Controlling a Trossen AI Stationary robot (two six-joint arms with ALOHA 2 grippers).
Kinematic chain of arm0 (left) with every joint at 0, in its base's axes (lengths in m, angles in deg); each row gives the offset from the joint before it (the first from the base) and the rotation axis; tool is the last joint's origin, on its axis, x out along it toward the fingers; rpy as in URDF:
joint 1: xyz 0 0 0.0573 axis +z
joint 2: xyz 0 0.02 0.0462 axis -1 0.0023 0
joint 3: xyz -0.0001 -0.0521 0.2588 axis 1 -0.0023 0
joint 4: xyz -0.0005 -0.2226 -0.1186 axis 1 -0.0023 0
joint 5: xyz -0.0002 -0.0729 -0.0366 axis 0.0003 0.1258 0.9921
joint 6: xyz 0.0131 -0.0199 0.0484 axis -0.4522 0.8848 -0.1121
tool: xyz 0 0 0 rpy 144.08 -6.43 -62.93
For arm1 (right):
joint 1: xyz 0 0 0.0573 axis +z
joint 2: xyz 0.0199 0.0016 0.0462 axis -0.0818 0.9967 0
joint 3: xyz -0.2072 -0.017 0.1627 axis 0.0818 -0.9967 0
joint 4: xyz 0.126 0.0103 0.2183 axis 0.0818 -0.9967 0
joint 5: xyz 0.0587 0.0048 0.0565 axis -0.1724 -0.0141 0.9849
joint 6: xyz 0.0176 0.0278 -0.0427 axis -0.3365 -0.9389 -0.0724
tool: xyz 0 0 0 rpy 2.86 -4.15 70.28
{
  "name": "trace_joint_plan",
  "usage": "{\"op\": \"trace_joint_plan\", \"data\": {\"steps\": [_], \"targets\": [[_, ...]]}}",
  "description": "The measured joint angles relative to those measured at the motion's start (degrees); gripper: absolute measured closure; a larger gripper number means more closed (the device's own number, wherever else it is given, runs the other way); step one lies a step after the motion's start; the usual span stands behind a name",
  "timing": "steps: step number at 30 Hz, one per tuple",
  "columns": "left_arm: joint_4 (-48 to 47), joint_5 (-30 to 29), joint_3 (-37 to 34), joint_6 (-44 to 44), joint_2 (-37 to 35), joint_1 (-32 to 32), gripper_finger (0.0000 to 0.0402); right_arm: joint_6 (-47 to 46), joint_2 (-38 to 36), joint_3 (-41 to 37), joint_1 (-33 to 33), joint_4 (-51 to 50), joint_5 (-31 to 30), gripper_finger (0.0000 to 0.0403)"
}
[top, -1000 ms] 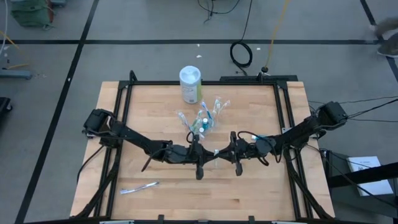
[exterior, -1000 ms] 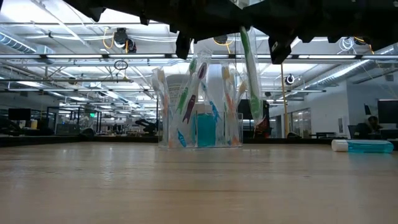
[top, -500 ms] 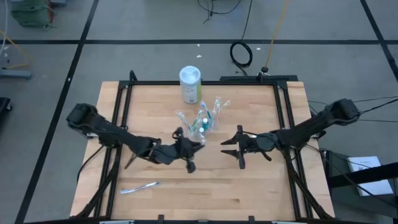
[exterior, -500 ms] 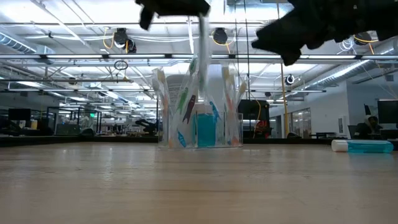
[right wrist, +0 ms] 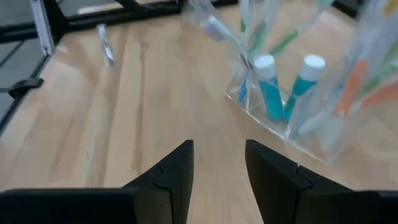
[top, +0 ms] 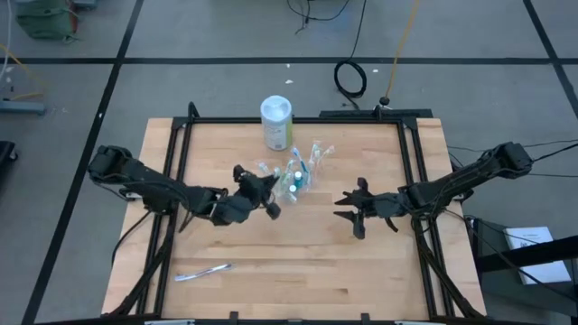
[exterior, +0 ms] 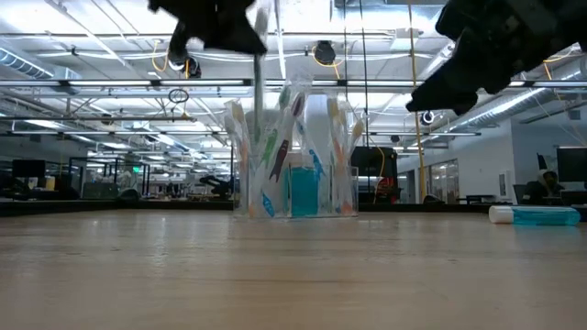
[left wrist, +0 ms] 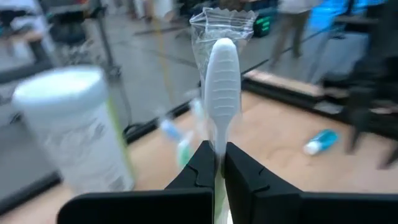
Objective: Pick & Place toothbrushing station
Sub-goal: Put the green toothbrush into the transparent organizer
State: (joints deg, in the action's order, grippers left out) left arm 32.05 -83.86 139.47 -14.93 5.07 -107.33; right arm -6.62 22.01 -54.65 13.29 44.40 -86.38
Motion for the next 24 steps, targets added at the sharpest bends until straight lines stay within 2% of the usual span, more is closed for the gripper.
{"op": "trace_joint_plan", "data": {"steps": [3, 7, 13, 16, 18, 21, 24], "targets": [[-0.13, 0.82, -2.80, 5.31, 0.11, 2.51, 0.0389, -0.92, 0.10, 0.00, 0.02, -3.87, -2.40, 0.0268], [-0.13, 5.98, -6.10, 11.52, 0.10, 4.65, 0.0388, 0.09, 0.49, 0.00, -0.02, -11.70, -4.49, 0.0268], [-0.16, 13.89, -7.67, 12.64, 0.08, 5.16, 0.0391, -1.10, 0.48, 0.00, 0.00, -19.65, -4.62, 0.0263], [-0.33, 14.85, -7.67, 12.43, 0.08, 5.30, 0.0372, 5.92, 0.45, 0.00, -0.04, -20.07, -4.71, 0.0254], [-2.14, 14.87, -7.65, 13.01, 0.08, 5.40, 0.0363, 12.21, 0.25, 0.00, 0.00, -19.74, -8.64, 0.0248], [-5.87, 14.96, -7.65, 16.12, 0.81, 5.60, 0.0360, 13.36, 0.21, 0.02, -0.06, -19.69, -15.91, 0.0246], [-7.65, 15.10, -7.65, 19.10, 2.54, 5.65, 0.0366, 14.43, 0.03, 0.02, -0.05, -20.04, -15.68, 0.0250]]}}
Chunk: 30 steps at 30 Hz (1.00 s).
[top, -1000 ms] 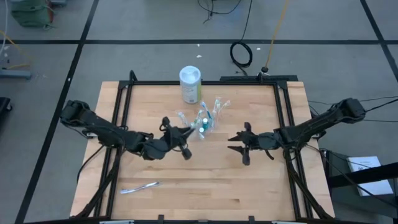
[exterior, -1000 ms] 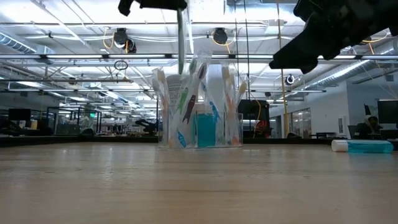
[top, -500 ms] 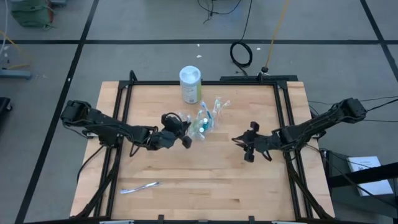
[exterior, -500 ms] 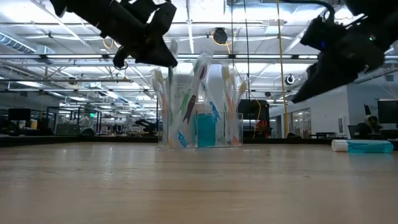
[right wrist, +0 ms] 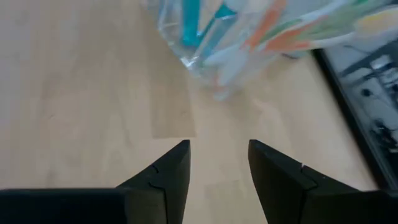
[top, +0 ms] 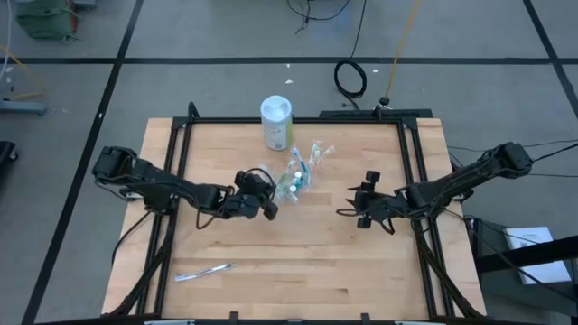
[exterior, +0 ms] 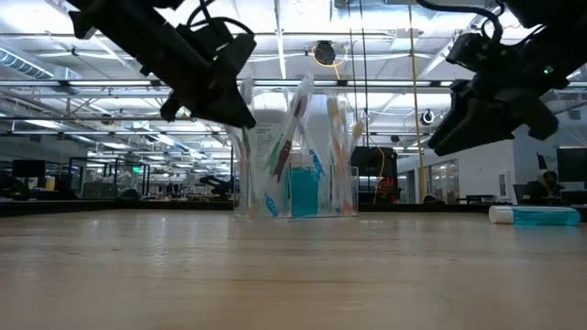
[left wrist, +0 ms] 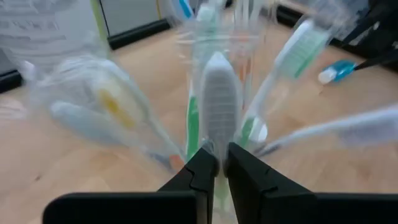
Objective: Pick & Place toothbrushing station
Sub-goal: Put the green toothbrush into the transparent organizer, then put the blue mouthwash into the transparent organizer
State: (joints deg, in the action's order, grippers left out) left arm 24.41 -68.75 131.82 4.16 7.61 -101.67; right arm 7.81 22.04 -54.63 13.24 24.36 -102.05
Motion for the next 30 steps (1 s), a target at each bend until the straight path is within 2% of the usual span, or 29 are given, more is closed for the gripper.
{"op": "trace_joint_plan", "data": {"steps": [4, 7, 12, 17, 23, 30], "targets": [[2.30, 0.96, 0.13, -0.90, 2.12, 0.01, 0.0376, -3.15, 0.00, 0.00, -1.80, -3.15, 5.84, 0.0249], [4.92, 1.44, 0.10, -3.91, 2.20, 0.03, 0.0370, -4.68, 0.00, 0.00, -4.15, -8.16, 9.94, 0.0233], [6.01, 2.51, -0.02, -10.58, 1.87, -0.12, 0.0330, -5.69, 0.00, 0.00, -9.19, -15.51, 15.92, 0.0190], [5.77, 2.56, -0.02, -11.26, 1.89, 0.27, 0.0277, -6.10, 0.02, -0.02, -14.20, -19.35, 23.77, 0.0159], [6.81, 2.56, 0.71, -15.68, 1.87, 0.21, 0.0230, -5.71, 0.40, -0.02, -18.32, -19.04, 26.77, 0.0161], [7.90, 2.52, 0.72, -16.82, 1.85, 0.93, 0.0216, -5.31, 3.98, 0.00, -22.23, -18.84, 29.61, 0.0164]]}}
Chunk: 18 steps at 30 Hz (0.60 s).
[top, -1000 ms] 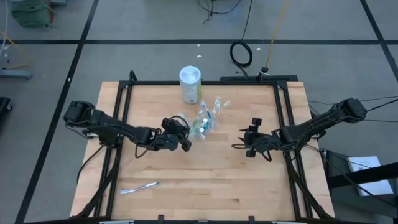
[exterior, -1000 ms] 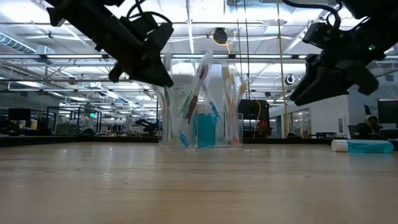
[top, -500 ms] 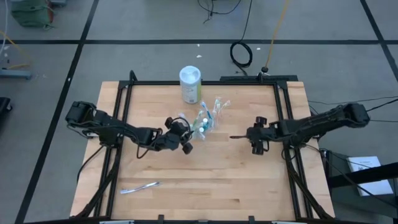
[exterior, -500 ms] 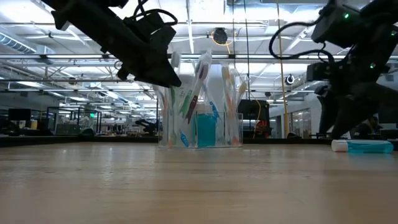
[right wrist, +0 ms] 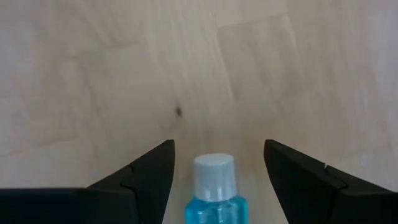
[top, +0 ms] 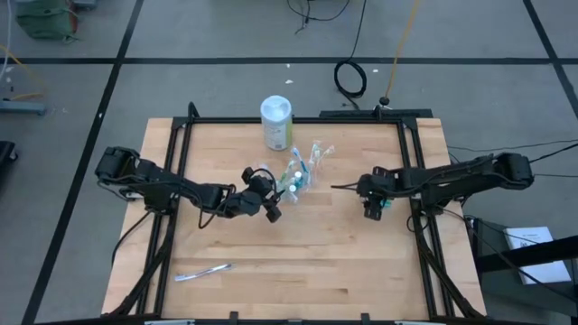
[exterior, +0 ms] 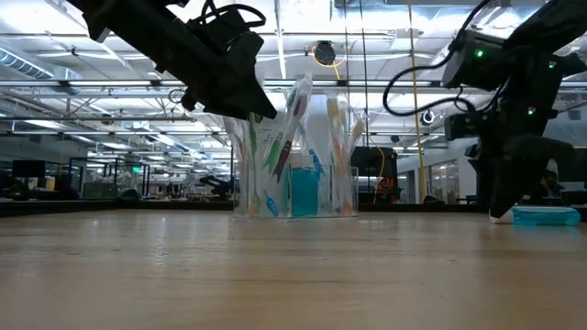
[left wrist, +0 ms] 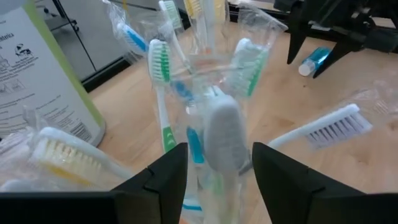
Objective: Pick & Place toothbrushing station
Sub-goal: Put the blue mouthwash into the transparent organizer
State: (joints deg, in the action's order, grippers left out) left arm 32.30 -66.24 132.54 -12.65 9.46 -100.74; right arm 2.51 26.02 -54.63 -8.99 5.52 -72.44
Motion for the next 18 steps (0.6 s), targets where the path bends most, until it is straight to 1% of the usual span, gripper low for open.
{"op": "trace_joint_plan", "data": {"steps": [2, 6, 9, 16, 18], "targets": [[0.00, 0.00, 0.00, -0.02, 0.00, 0.18, 0.0216, 0.01, 1.63, 0.00, -0.93, -0.02, 0.11, 0.0165], [-0.22, 0.22, 0.00, -0.37, 0.00, 0.75, 0.0215, 0.58, 4.28, 0.14, -2.29, 0.44, 2.72, 0.0166], [-0.21, 0.23, 0.00, -0.37, 0.00, 1.26, 0.0215, 0.12, 5.39, 0.20, -2.76, 0.40, 2.85, 0.0173], [-0.22, 0.26, 0.00, -0.35, 0.00, 2.22, 0.0215, -0.41, 5.57, 0.16, -3.76, 0.39, 3.76, 0.0225], [-0.22, 0.31, 0.00, -0.35, 0.00, 2.44, 0.0215, -0.41, 5.49, 0.35, -4.02, 0.40, 5.01, 0.0236]]}}
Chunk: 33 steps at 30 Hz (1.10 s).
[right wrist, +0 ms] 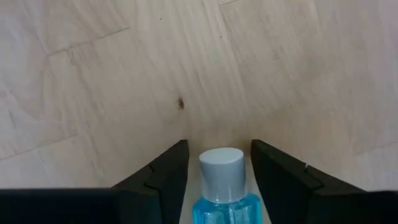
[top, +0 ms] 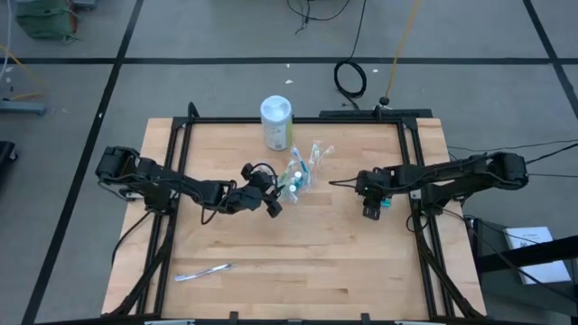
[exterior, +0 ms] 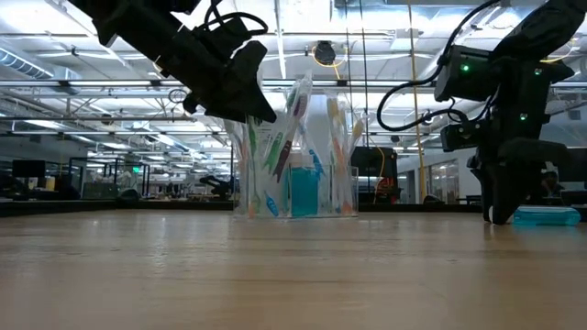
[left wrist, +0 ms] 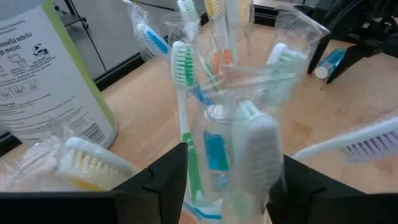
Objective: Pick & Place toothbrushing station
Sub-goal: Put the blue mouthwash into the transparent organizer
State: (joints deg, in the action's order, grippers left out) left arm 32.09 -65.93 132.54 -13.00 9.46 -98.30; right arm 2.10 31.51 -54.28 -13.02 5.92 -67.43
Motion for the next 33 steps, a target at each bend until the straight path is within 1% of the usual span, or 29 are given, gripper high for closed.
{"op": "trace_joint_plan", "data": {"steps": [4, 6, 10, 14, 20, 26, 30, 33], "targets": [[0.10, 0.43, 0.00, 0.04, 0.00, 0.26, 0.0215, -1.24, 0.29, 2.42, 0.07, -1.45, 2.14, 0.0244], [0.16, 0.46, 0.00, 0.12, 0.00, 0.28, 0.0215, -2.22, 0.15, 4.32, 0.10, -2.65, 2.23, 0.0243], [0.22, 2.35, 0.00, 0.13, 0.00, 0.26, 0.0215, -2.91, 0.19, 5.50, 0.18, -6.81, 0.32, 0.0232], [0.22, 4.91, 0.01, 0.13, -0.02, 0.26, 0.0215, -3.03, 0.19, 5.44, 0.16, -6.46, 1.04, 0.0218], [0.28, 5.97, 0.02, 0.11, -0.02, 0.26, 0.0215, -3.38, 0.19, 6.08, 0.14, -7.40, 0.92, 0.0198], [0.63, 6.01, 0.02, 0.11, -0.02, 0.26, 0.0215, -6.36, 0.12, 12.40, 0.16, -18.10, 0.87, 0.0188], [0.66, 6.03, 0.02, 0.11, -0.02, 0.26, 0.0215, -8.76, 0.14, 12.56, 0.16, -23.53, 1.02, 0.0189], [0.68, 6.05, 0.02, 0.11, -0.02, 0.26, 0.0215, -8.98, 0.70, 10.73, 0.16, -25.98, 0.08, 0.0189]]}}
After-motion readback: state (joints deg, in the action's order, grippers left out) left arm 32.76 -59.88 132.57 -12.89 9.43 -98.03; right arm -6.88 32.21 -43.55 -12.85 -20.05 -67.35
